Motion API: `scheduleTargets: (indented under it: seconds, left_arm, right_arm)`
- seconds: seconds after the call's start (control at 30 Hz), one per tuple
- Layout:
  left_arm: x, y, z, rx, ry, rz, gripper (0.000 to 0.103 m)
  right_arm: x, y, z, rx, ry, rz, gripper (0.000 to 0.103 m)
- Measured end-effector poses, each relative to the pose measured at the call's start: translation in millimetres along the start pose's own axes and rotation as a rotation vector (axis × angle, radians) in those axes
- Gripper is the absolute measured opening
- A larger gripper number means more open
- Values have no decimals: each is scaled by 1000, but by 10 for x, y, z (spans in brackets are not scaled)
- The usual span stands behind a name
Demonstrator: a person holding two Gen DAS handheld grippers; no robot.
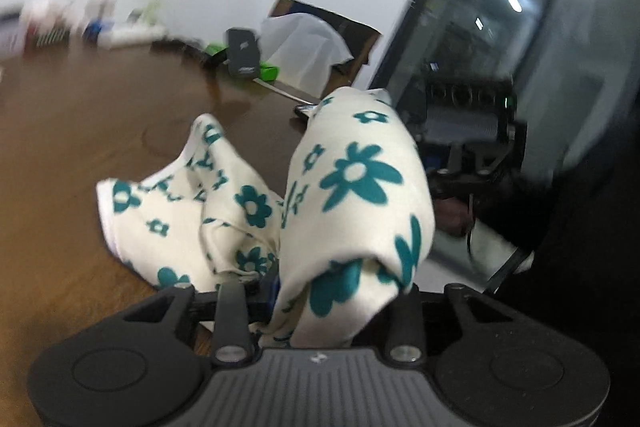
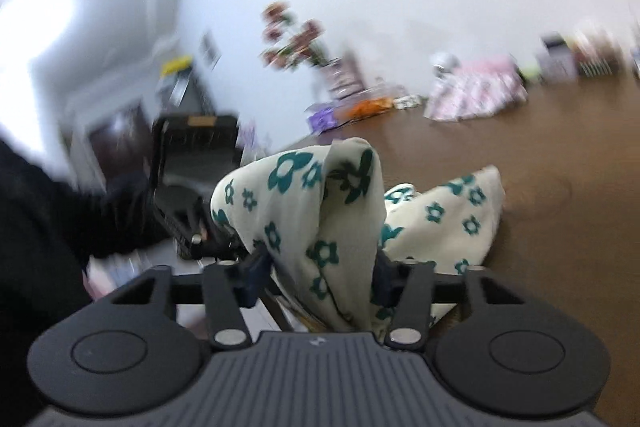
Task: Fold clothes
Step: 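Lower the folded bundle onto the table and open both grippers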
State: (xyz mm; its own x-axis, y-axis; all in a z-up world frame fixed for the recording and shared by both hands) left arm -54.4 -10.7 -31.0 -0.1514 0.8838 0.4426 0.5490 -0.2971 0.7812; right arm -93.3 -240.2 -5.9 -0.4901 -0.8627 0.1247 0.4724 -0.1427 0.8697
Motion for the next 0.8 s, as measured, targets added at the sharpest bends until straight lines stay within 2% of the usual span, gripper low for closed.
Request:
scheduleTargets:
  seconds: [0.07, 0.1, 0.13, 0.33, 0.57, 0.73, 0.8]
  left_arm:
    - [12, 38, 120, 119, 4, -19, 40]
    - [19, 55, 158, 150, 19, -31, 46]
    - [28, 73, 193, 177, 38, -44, 52]
    - [221, 89, 221, 256, 150, -201, 59]
    - [320, 21, 326, 387, 253, -294, 59]
    - [269, 22, 423, 440, 301, -306, 58]
    - [218, 28, 504, 492, 301, -303, 63]
  right_arm:
    - [19, 19, -124, -116, -11, -45, 30]
    - [7, 15, -191, -165, -24, -64, 29]
    - [-6, 11, -257, -214, -37, -82, 27]
    - [-109, -1, -474, -377, -105, -129, 27]
    - [-183, 19, -565, -420, -184, -133, 26]
    - [-240, 31, -607, -434, -241, -130, 26]
    - [-265, 31, -636, -442, -271, -123, 26]
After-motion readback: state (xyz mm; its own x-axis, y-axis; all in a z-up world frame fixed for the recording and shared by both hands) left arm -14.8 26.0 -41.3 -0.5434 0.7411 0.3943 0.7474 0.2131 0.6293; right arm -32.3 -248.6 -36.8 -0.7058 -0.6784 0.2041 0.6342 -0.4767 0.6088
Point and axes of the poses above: each gripper's, at about its wrist camera, not at the fingertips, and x roughly against the way its jaws point, z to its left, y to its top, the point moved 6 cm from there along -x, roughly the way its jaws point, and after that the axes turned 8 degrees about -z, right-handed, at the moved point
